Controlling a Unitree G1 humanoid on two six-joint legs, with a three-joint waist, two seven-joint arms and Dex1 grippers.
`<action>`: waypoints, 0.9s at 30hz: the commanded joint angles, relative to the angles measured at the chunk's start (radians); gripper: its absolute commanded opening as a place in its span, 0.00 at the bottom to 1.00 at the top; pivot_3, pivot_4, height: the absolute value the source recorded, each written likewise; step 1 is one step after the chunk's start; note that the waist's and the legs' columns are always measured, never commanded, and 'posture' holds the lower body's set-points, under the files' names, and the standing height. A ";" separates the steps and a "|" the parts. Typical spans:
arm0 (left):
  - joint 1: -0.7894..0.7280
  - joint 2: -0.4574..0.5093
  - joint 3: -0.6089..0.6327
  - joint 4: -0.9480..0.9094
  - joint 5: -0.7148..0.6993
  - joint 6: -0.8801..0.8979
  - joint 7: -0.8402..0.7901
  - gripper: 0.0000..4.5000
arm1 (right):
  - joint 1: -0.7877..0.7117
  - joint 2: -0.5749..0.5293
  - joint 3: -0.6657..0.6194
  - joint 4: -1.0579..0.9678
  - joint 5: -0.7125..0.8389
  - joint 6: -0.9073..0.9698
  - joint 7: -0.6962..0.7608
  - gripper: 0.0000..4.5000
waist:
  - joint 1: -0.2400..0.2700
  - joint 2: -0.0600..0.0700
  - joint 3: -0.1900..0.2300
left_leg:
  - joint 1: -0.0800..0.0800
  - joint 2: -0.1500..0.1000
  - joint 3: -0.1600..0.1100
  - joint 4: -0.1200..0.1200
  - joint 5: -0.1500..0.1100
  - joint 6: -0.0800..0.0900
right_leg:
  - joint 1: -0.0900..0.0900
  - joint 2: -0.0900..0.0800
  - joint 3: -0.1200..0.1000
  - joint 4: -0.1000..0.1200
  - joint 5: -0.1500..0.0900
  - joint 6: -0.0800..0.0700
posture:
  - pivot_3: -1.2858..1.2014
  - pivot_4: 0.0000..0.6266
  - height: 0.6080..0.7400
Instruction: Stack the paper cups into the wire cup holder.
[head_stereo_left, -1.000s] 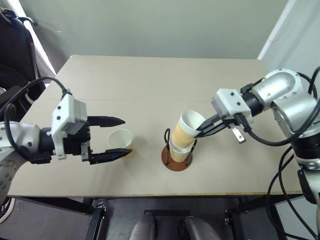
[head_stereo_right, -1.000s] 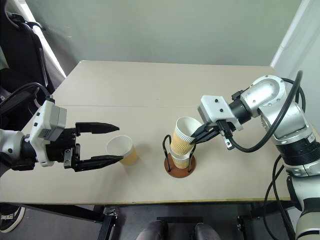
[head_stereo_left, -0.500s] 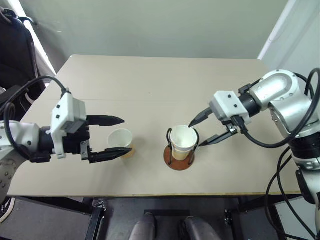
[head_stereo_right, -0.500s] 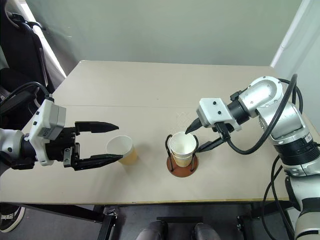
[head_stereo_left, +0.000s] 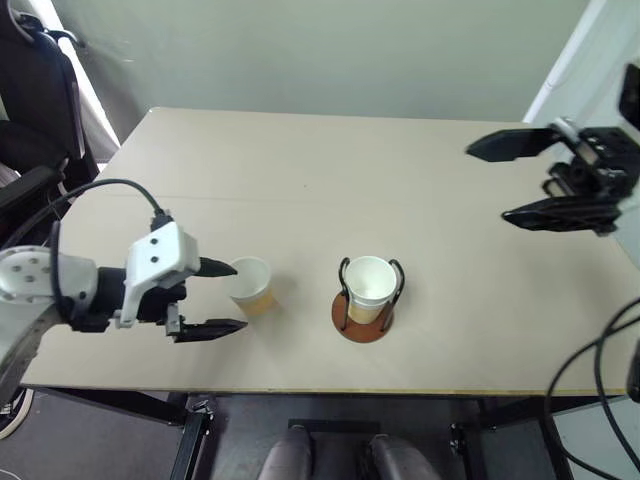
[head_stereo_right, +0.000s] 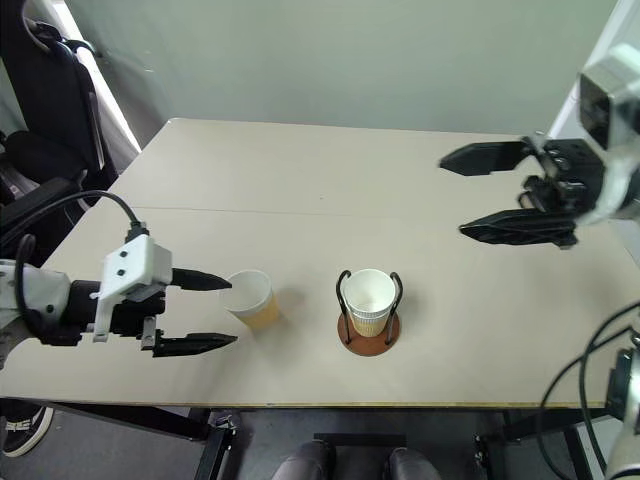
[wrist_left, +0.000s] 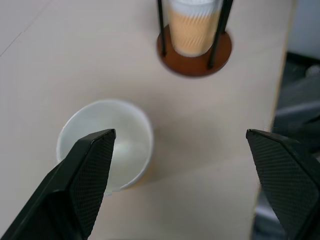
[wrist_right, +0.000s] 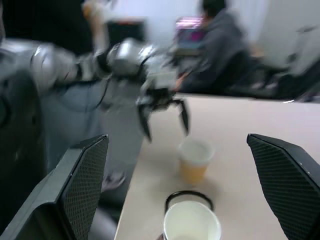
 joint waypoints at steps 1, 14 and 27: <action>-0.056 -0.017 -0.064 0.015 0.061 -0.041 0.023 1.00 | 0.076 -0.024 -0.066 -0.089 0.033 0.022 -0.075 1.00 | -0.003 0.002 0.001 | 0.000 0.000 0.000 0.000 0.000 0.000 | 0.000 0.000 0.000 0.000 0.000 0.000 | 0.52 0.24 1.00; -0.203 -0.055 -0.312 0.114 0.301 -0.192 -0.018 0.91 | 0.202 -0.075 -0.134 -0.194 0.092 0.026 -0.200 1.00 | -0.013 0.003 0.002 | -0.003 0.000 0.001 0.001 -0.002 0.004 | -0.001 0.002 0.002 0.000 -0.003 0.008 | 0.52 0.24 1.00; -0.283 -0.111 -0.335 0.190 0.305 -0.242 -0.134 0.01 | 0.261 -0.112 -0.133 -0.172 0.056 -0.033 -0.227 1.00 | -0.010 0.003 0.002 | -0.004 -0.001 0.001 0.002 -0.004 0.006 | -0.001 0.002 0.002 0.000 -0.004 0.010 | 0.52 0.24 1.00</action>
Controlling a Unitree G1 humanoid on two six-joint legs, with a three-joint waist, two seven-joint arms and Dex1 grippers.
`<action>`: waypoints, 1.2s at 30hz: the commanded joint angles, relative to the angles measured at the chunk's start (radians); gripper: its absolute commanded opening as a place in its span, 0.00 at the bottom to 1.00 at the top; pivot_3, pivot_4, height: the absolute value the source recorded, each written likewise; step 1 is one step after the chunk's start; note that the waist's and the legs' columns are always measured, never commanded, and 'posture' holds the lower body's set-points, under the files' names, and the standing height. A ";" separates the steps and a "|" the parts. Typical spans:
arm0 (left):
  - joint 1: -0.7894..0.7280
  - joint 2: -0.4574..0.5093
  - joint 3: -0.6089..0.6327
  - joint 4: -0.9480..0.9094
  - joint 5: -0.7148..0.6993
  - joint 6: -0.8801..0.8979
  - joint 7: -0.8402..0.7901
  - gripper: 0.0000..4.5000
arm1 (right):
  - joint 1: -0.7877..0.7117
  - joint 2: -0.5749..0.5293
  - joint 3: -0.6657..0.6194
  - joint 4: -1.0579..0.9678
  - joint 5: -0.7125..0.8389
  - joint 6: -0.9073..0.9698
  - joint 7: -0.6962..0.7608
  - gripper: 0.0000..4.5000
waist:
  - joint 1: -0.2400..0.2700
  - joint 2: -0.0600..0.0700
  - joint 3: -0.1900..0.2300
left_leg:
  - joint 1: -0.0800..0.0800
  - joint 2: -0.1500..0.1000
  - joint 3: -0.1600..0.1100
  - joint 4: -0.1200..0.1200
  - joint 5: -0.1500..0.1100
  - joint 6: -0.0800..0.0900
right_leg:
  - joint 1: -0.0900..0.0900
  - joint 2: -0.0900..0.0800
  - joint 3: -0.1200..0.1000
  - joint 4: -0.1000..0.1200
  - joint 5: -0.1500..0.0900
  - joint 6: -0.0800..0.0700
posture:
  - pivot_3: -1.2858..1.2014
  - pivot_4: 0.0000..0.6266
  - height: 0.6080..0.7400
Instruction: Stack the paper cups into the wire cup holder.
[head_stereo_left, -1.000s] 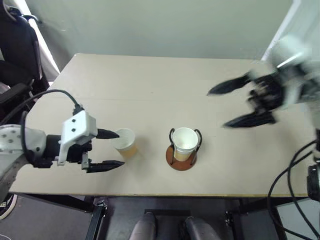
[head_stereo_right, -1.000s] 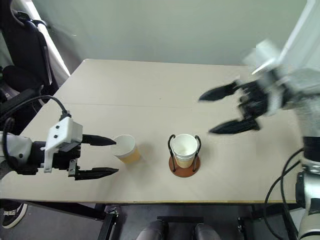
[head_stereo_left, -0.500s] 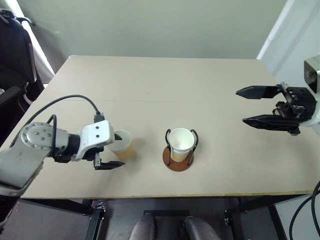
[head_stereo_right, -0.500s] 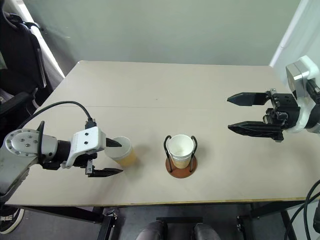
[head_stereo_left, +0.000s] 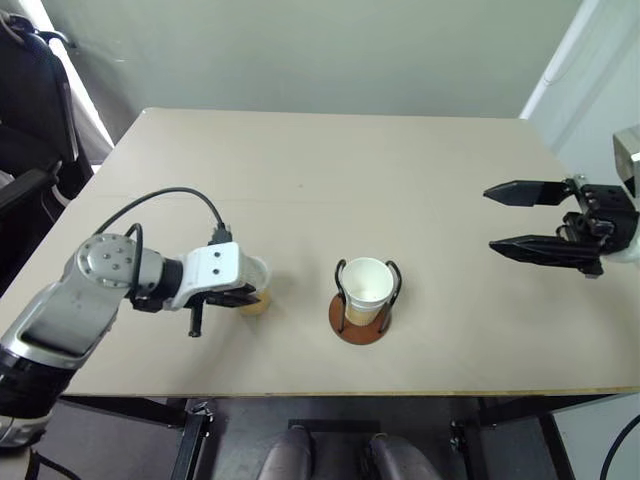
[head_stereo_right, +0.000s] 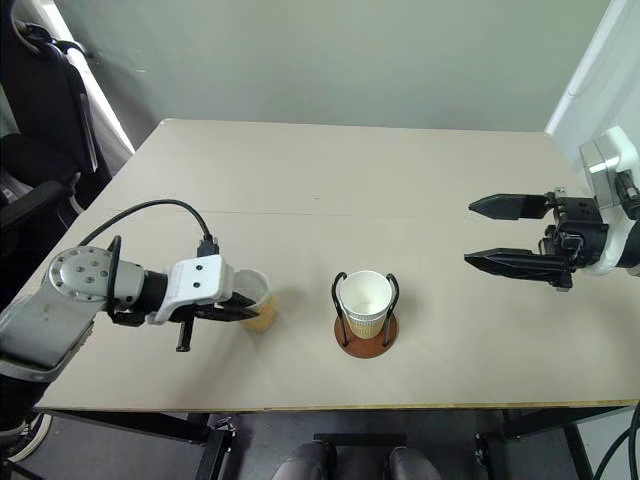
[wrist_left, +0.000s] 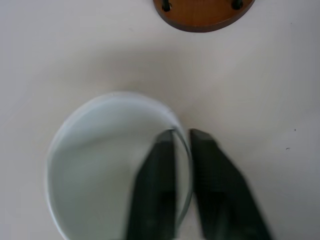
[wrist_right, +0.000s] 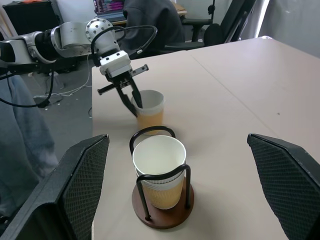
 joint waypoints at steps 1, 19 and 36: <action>-0.013 0.006 0.040 -0.006 -0.039 -0.008 -0.049 0.01 | 0.001 -0.030 -0.042 0.000 -0.004 -0.030 -0.004 1.00 | 0.000 0.000 0.000 | 0.000 0.000 0.000 0.000 0.000 0.000 | 0.000 0.000 0.000 0.000 0.000 0.000 | 0.52 0.24 1.00; -0.683 -0.233 0.057 0.218 -0.254 0.045 -0.195 0.01 | 0.029 -0.037 -0.051 -0.007 -0.006 -0.089 -0.026 1.00 | 0.011 0.000 0.000 | -0.002 -0.001 0.000 0.013 -0.003 0.006 | 0.004 -0.001 0.000 0.000 0.003 0.005 | 0.52 0.24 1.00; -0.762 -0.381 -0.347 0.294 -0.209 -0.233 -0.372 0.01 | 0.145 -0.053 -0.158 -0.136 0.044 -0.041 -0.120 1.00 | 0.011 0.002 -0.001 | -0.010 -0.003 0.005 0.019 -0.006 0.013 | 0.003 -0.004 0.004 -0.009 0.005 0.017 | 0.52 0.24 1.00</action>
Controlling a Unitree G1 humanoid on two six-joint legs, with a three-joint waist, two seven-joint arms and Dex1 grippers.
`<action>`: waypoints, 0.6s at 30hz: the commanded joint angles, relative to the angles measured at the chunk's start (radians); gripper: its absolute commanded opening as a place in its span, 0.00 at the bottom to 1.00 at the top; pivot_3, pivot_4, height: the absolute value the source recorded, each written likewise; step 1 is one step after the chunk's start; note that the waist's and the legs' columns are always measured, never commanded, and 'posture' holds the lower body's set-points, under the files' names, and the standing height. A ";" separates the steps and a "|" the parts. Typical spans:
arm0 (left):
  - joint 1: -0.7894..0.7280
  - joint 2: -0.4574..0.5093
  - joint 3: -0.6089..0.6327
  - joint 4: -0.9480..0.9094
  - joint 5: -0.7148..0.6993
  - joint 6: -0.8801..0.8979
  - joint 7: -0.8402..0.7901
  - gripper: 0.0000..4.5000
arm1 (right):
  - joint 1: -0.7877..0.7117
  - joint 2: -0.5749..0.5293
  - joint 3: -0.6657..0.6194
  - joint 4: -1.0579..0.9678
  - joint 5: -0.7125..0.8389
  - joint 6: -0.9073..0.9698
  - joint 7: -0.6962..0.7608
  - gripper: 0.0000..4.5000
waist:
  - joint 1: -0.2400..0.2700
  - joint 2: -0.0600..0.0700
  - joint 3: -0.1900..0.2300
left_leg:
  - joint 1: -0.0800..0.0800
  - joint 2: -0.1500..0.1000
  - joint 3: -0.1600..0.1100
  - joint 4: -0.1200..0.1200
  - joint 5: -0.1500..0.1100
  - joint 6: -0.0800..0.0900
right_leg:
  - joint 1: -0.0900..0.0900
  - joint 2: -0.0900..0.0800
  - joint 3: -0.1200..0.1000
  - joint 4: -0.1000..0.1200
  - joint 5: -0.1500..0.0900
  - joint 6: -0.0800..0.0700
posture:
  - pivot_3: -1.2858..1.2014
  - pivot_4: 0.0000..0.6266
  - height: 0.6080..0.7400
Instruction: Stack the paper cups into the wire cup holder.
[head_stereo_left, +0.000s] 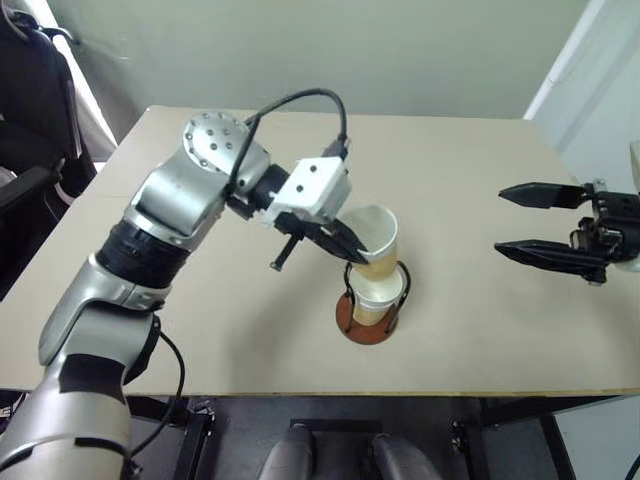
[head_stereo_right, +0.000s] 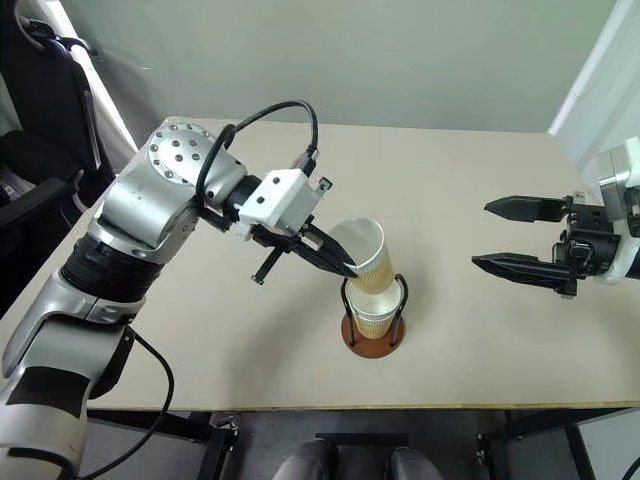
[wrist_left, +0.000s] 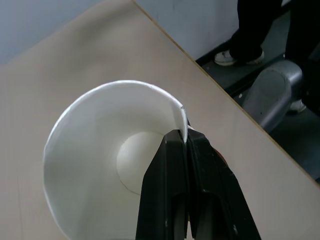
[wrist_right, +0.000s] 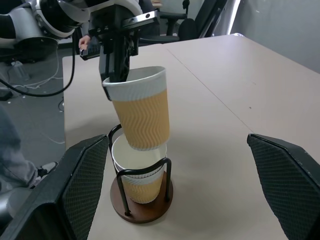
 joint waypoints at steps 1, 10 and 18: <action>-0.011 -0.004 -0.001 -0.008 -0.005 -0.038 -0.041 0.01 | 0.006 -0.024 -0.061 -0.043 0.036 0.012 -0.021 1.00 | 0.002 0.000 0.000 | -0.001 0.000 0.000 0.001 0.000 0.000 | 0.000 0.000 0.000 0.000 0.000 0.000 | 0.52 0.24 1.00; 0.013 -0.008 -0.046 -0.002 0.059 -0.086 -0.041 0.01 | 0.016 -0.023 -0.053 -0.056 0.035 0.009 -0.044 1.00 | 0.003 0.000 0.000 | -0.003 0.000 0.000 0.013 -0.004 0.007 | 0.002 0.000 0.000 -0.001 0.002 0.004 | 0.52 0.24 1.00; 0.040 -0.069 -0.018 0.021 0.170 -0.133 -0.019 0.14 | 0.030 -0.028 -0.071 -0.068 0.040 0.007 -0.043 1.00 | 0.004 0.000 0.000 | -0.003 0.000 0.000 0.016 -0.005 0.008 | 0.004 0.000 0.001 -0.001 0.005 0.007 | 0.52 0.24 1.00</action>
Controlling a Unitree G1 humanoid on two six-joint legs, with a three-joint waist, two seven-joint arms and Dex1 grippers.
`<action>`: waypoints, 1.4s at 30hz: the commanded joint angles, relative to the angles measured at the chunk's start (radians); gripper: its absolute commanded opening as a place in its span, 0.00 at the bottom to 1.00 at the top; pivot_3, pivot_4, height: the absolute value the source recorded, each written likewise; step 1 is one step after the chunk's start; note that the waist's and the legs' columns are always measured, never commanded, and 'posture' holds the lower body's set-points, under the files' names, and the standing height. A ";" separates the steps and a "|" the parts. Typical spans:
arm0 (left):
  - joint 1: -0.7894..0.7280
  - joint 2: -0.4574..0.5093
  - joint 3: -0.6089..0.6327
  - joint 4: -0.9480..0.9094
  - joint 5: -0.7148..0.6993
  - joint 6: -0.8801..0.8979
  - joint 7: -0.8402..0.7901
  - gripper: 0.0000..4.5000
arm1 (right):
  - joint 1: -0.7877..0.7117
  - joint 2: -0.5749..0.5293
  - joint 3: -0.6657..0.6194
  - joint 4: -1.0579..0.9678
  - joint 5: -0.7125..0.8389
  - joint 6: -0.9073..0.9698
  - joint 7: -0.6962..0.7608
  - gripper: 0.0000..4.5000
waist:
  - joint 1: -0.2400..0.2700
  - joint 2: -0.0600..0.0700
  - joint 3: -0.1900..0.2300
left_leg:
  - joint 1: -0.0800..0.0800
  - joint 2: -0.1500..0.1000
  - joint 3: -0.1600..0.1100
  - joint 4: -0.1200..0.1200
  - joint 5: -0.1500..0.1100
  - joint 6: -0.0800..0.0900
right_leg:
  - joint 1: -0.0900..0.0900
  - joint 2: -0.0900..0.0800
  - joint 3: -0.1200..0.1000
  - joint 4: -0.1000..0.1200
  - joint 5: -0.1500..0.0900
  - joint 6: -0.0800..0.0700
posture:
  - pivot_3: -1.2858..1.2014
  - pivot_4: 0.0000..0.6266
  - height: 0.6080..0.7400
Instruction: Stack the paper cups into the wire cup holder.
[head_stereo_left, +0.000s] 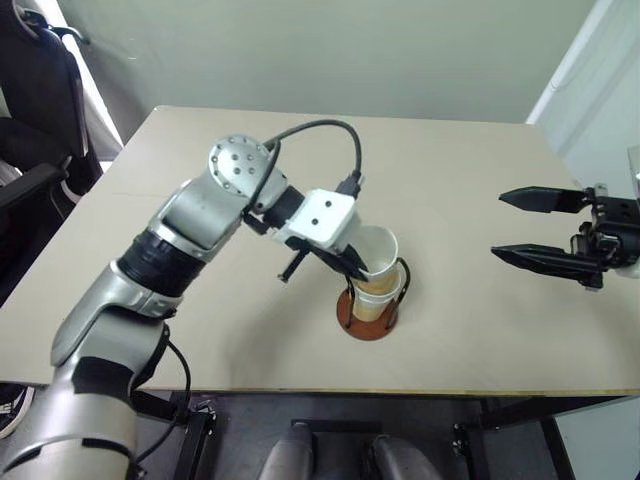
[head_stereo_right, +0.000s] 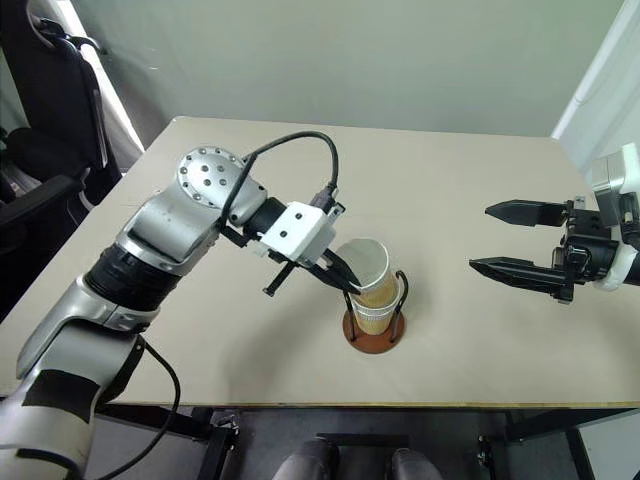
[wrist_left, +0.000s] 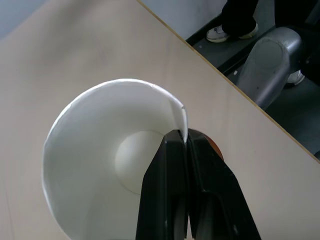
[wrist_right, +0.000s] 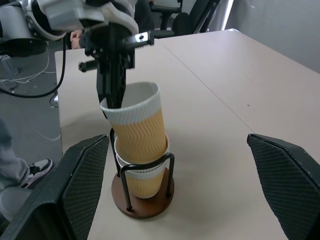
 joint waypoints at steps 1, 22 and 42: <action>-0.001 -0.015 0.038 -0.010 0.037 -0.023 -0.016 0.21 | 0.005 -0.026 -0.064 -0.027 0.029 -0.008 0.005 1.00 | 0.000 0.000 0.000 | 0.000 0.000 0.000 0.000 0.000 0.000 | 0.000 0.000 0.000 0.000 0.000 0.000 | 0.52 0.24 1.00; 0.335 0.233 0.555 -0.099 -0.157 0.382 0.172 1.00 | 0.071 -0.084 0.044 0.103 -0.118 -0.118 0.128 1.00 | -0.014 0.005 -0.003 | 0.001 0.000 0.002 -0.004 0.001 -0.001 | -0.001 0.001 0.003 -0.003 -0.001 0.001 | 0.52 0.24 1.00; 0.812 0.313 0.951 -0.384 -0.427 0.730 0.458 1.00 | 0.016 -0.066 0.148 0.166 -0.159 -0.177 0.217 1.00 | -0.004 0.003 -0.002 | 0.010 0.001 0.004 -0.004 0.003 -0.003 | 0.004 0.002 0.008 -0.002 0.002 -0.008 | 0.52 0.24 1.00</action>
